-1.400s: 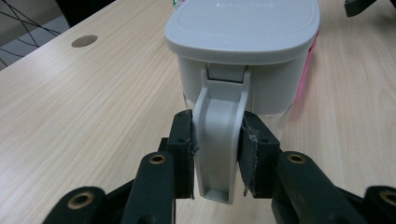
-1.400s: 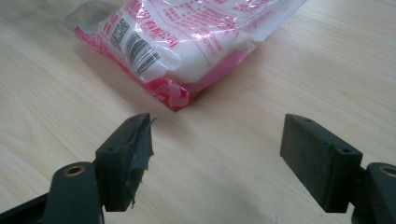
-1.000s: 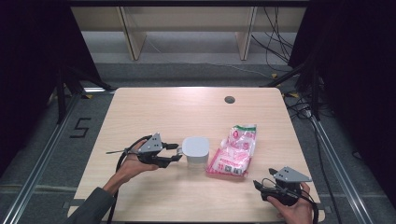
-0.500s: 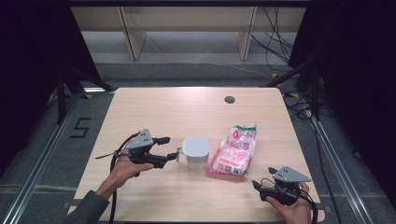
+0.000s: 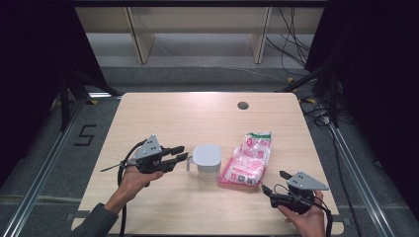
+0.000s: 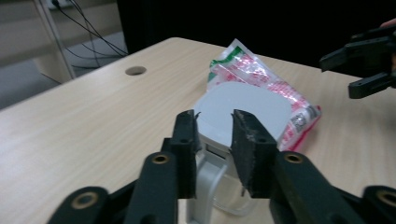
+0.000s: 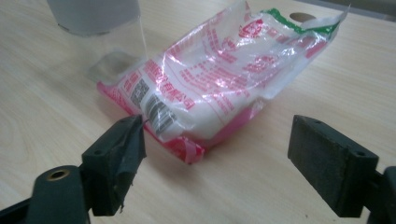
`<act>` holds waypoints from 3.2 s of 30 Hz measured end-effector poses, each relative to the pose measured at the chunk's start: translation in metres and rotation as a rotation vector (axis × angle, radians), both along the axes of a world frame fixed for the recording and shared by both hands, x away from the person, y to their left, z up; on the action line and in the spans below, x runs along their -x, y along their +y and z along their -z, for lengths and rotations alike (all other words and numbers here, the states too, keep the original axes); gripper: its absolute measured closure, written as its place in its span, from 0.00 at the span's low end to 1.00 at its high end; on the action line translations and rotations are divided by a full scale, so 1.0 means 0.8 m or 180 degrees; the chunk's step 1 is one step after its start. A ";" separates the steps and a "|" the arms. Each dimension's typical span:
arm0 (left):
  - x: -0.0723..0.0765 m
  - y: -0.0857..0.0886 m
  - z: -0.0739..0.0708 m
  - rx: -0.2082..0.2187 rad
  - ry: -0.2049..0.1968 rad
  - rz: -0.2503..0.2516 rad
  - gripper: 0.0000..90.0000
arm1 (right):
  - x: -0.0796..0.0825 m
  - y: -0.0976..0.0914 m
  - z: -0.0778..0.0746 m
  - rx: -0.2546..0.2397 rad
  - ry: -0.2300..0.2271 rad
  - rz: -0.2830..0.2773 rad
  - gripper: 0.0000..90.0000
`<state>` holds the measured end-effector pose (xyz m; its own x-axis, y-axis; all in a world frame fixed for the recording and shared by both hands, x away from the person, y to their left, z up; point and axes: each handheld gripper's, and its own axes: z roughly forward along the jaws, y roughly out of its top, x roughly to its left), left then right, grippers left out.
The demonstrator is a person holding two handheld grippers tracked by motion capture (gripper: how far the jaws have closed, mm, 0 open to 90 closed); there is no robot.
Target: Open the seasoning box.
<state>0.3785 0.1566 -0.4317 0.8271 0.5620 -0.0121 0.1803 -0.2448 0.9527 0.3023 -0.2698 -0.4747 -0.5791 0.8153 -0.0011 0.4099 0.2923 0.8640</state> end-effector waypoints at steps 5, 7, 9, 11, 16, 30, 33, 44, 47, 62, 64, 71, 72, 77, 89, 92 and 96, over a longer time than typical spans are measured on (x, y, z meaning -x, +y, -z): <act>-0.001 -0.012 -0.004 -0.0048 -0.0069 0.0040 0.94 | -0.010 0.010 -0.005 -0.0028 -0.0022 -0.0081 0.28; -0.002 -0.019 -0.004 -0.0096 -0.0067 0.0043 0.97 | -0.014 0.016 -0.006 0.0042 -0.0044 -0.0094 0.28; -0.003 -0.024 -0.003 -0.0135 -0.0046 0.0033 0.98 | -0.016 0.026 -0.008 0.0035 -0.0006 -0.0103 0.29; -0.006 -0.027 -0.001 -0.0141 -0.0057 0.0061 0.99 | -0.021 0.033 -0.010 0.0076 -0.0050 -0.0170 0.29; -0.008 -0.032 0.006 -0.0209 -0.0031 0.0051 0.99 | -0.029 0.051 -0.013 0.0100 -0.0030 -0.0225 0.31; -0.011 -0.033 0.013 -0.0274 0.0022 -0.0022 0.98 | -0.055 0.084 -0.016 0.0050 -0.0163 -0.0588 0.44; -0.010 -0.034 0.014 -0.0220 0.0027 -0.0046 0.98 | -0.058 0.092 -0.017 0.0055 -0.0124 -0.0681 0.54; -0.011 -0.032 0.015 -0.0228 0.0000 -0.0027 0.98 | -0.071 0.111 -0.022 -0.0052 -0.0133 -0.0879 0.85; -0.010 -0.032 0.015 -0.0189 0.0047 -0.0055 0.98 | -0.076 0.114 -0.023 -0.0045 -0.0225 -0.0953 0.91; -0.011 -0.029 0.017 -0.0200 0.0032 -0.0062 0.98 | -0.084 0.131 -0.028 0.0013 -0.0276 -0.1023 0.99; -0.011 -0.029 0.017 -0.0181 0.0039 -0.0068 0.98 | -0.083 0.132 -0.030 -0.0022 -0.0216 -0.1026 0.99; -0.011 -0.029 0.019 -0.0128 0.0080 -0.0081 0.99 | -0.086 0.140 -0.031 -0.0011 -0.0265 -0.1099 1.00; -0.011 -0.029 0.019 -0.0128 0.0079 -0.0078 0.99 | -0.086 0.139 -0.033 0.0026 -0.0269 -0.1109 1.00; -0.011 -0.029 0.019 -0.0133 0.0075 -0.0075 0.98 | -0.087 0.146 -0.036 -0.0008 -0.0318 -0.1085 1.00; -0.005 -0.019 0.014 -0.0048 0.0069 -0.0123 0.73 | -0.087 0.153 -0.049 0.0004 -0.0408 -0.1161 1.00; -0.001 -0.012 0.011 -0.0023 0.0058 -0.0097 0.58 | -0.088 0.158 -0.049 0.0025 -0.0437 -0.1183 1.00; 0.012 0.000 0.016 -0.0046 0.0154 -0.0129 0.50 | -0.087 0.164 -0.052 0.0024 -0.0445 -0.1208 1.00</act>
